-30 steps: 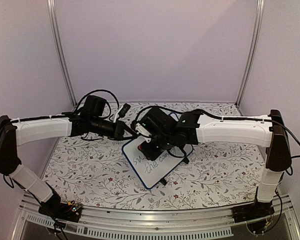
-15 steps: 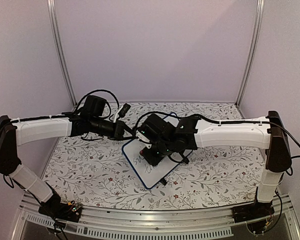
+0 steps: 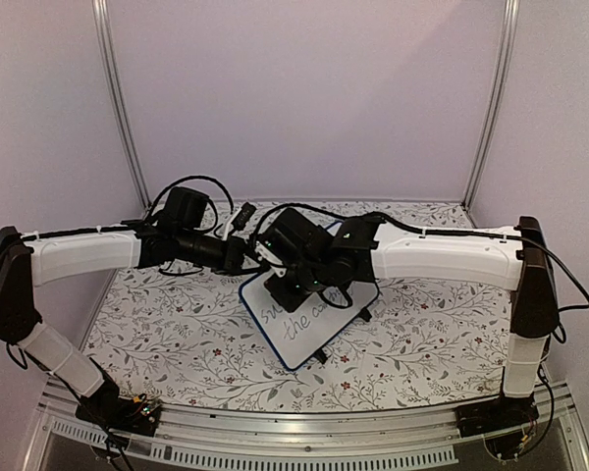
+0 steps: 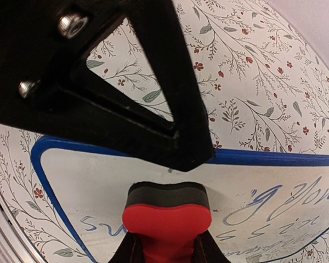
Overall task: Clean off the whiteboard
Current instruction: Erase the whiteboard at the center of the board.
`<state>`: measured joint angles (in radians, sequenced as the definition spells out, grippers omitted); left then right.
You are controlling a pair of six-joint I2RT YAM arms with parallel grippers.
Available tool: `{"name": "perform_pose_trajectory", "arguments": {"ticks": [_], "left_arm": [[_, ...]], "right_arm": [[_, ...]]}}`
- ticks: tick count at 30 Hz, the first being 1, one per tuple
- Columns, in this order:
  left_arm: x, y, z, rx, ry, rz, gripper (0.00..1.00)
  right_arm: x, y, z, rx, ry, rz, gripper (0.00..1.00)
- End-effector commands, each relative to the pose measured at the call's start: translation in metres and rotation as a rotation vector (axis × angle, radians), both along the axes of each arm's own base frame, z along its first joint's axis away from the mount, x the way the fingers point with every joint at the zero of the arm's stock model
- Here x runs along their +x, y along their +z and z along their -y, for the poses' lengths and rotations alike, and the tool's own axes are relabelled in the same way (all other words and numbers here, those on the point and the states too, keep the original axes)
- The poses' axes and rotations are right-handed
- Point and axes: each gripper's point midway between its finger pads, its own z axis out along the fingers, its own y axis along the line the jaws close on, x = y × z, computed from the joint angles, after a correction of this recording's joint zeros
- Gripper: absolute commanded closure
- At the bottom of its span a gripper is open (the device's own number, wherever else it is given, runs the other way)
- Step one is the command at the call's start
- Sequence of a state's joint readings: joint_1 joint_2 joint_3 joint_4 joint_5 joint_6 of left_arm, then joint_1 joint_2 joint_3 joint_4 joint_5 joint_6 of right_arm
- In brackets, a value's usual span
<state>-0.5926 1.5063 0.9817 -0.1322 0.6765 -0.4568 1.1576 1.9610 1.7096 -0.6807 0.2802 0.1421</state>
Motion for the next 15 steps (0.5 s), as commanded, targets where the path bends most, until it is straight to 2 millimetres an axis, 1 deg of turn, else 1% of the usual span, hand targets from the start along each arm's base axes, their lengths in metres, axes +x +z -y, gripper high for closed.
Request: {"name": "perform_pose_trajectory", "arguments": {"ticks": [1, 2, 3, 4, 6, 8, 11, 15], "left_arm": [[-0.005, 0.005, 0.006, -0.033, -0.045, 0.02, 0.97], [-0.006, 0.005, 0.007, -0.034, -0.046, 0.02, 0.96], [-0.005, 0.005, 0.006, -0.034, -0.046, 0.02, 0.93], [-0.006, 0.006, 0.007, -0.035, -0.047, 0.021, 0.91], [-0.005, 0.007, 0.006, -0.037, -0.046, 0.023, 0.85], [-0.005, 0.007, 0.006, -0.038, -0.045, 0.024, 0.8], [-0.004, 0.006, 0.006, -0.037, -0.045, 0.019, 0.77], [-0.003, 0.002, 0.007, -0.03, -0.043, 0.011, 0.7]], "right_arm": [[0.015, -0.004, 0.019, -0.029, -0.057, 0.025, 0.81], [0.015, -0.006, 0.023, -0.031, -0.06, 0.02, 0.81], [0.014, -0.004, 0.028, -0.025, -0.063, 0.016, 0.81], [0.012, -0.006, 0.033, -0.027, -0.063, 0.01, 0.81], [0.01, -0.001, 0.042, -0.016, -0.067, 0.013, 0.81], [0.009, -0.002, 0.052, -0.02, -0.078, 0.008, 0.81], [0.01, -0.004, 0.063, -0.016, -0.097, 0.003, 0.81], [0.014, -0.003, 0.065, 0.002, -0.108, 0.004, 0.81]]}}
